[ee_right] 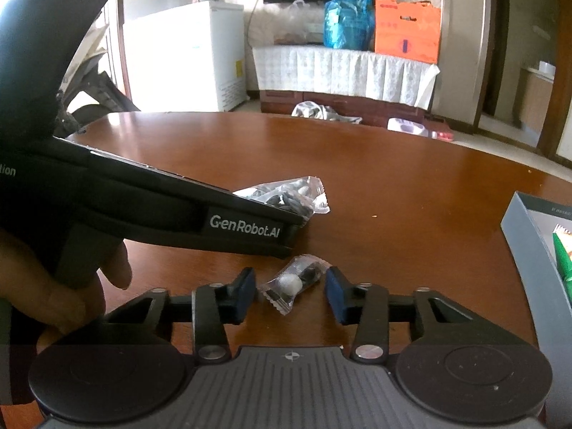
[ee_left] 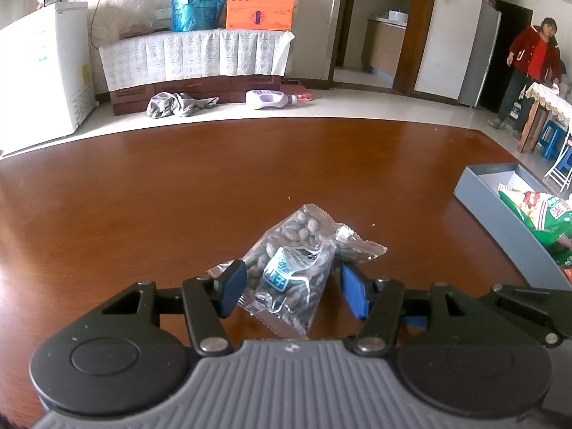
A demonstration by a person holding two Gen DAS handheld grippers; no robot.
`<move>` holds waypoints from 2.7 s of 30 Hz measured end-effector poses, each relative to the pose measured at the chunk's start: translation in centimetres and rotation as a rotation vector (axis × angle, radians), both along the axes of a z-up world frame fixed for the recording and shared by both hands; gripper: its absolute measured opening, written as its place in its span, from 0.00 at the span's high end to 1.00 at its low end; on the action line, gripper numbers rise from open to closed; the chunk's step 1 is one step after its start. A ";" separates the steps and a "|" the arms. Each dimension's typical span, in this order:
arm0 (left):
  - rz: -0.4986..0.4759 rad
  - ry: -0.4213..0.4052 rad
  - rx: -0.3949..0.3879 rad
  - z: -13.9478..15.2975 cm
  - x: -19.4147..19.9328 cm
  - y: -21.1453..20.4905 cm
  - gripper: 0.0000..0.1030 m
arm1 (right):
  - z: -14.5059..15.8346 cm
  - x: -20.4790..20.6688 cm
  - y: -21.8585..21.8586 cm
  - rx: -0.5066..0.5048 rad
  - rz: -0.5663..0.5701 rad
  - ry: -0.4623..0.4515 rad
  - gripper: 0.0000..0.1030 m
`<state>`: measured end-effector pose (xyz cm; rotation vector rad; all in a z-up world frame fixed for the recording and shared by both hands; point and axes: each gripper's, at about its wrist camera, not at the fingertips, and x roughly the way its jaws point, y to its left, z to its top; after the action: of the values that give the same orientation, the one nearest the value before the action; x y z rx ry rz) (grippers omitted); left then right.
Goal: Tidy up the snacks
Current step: 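Grasp the clear bag of grey candies with the left gripper while the right grasps the small white-ball packet, then carry the grey candy bag and white-ball packet over the grey box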
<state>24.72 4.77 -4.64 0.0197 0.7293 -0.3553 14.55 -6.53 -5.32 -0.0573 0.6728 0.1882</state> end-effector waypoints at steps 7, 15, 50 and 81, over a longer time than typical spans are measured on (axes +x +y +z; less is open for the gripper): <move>-0.022 -0.008 -0.043 0.5 -0.1 1.4 0.44 | 0.3 -0.2 -0.1 -0.002 0.012 0.005 0.77; -0.065 -0.037 -0.012 0.7 -0.2 0.5 0.44 | 0.7 -0.5 -0.8 -0.003 0.028 0.009 0.80; -0.049 -0.040 0.036 0.0 0.4 -1.9 0.81 | 3.2 -2.6 -5.6 0.030 0.001 -0.079 0.80; -0.146 -0.180 0.008 5.1 -7.5 -8.2 0.83 | 6.3 -7.3 -10.9 0.110 -0.091 -0.195 0.80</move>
<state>17.21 -3.41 0.47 0.1115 0.5525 -0.4834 7.21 -17.46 0.95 0.0601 0.4682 0.1294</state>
